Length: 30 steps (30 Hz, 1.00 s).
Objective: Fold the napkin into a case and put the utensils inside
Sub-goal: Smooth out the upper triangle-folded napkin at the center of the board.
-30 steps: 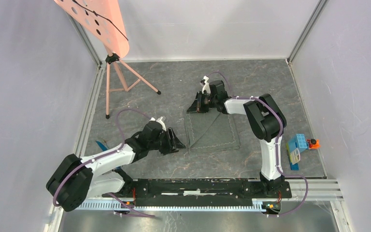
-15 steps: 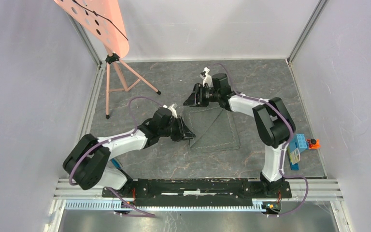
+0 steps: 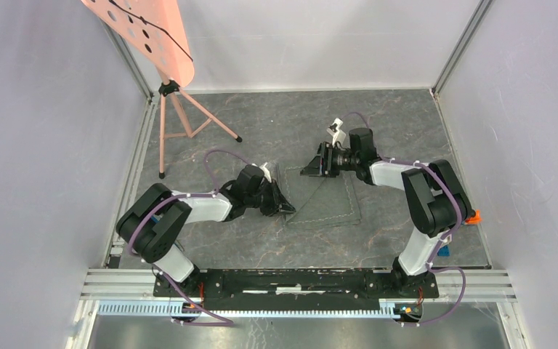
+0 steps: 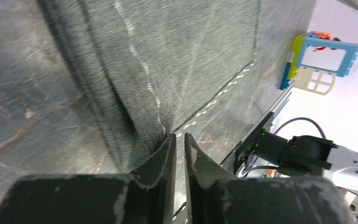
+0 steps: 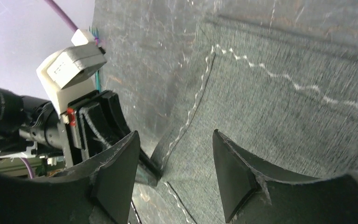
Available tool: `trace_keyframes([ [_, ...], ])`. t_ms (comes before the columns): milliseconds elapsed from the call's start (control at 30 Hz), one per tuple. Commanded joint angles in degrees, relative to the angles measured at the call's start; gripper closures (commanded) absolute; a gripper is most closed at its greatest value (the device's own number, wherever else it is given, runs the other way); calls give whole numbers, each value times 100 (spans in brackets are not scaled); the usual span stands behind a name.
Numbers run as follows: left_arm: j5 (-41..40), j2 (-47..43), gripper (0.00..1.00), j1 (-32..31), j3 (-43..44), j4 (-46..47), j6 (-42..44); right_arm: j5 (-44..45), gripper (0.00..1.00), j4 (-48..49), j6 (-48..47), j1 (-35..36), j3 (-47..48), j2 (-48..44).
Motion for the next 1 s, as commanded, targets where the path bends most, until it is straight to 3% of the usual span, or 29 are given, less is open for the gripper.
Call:
trace_keyframes([
  [0, 18, 183, 83, 24, -317, 533, 202, -277, 35, 554, -165, -166, -290, 16],
  [233, 156, 188, 83, 40, -562, 692, 290, -355, 35, 722, -157, -531, -550, -22],
  [667, 512, -589, 76, 37, -210, 236, 346, -377, 35, 305, -354, -1031, 126, 178],
  [967, 707, -159, 76, 26, -318, 636, 273, -260, 36, 579, -141, -1059, 490, 665],
])
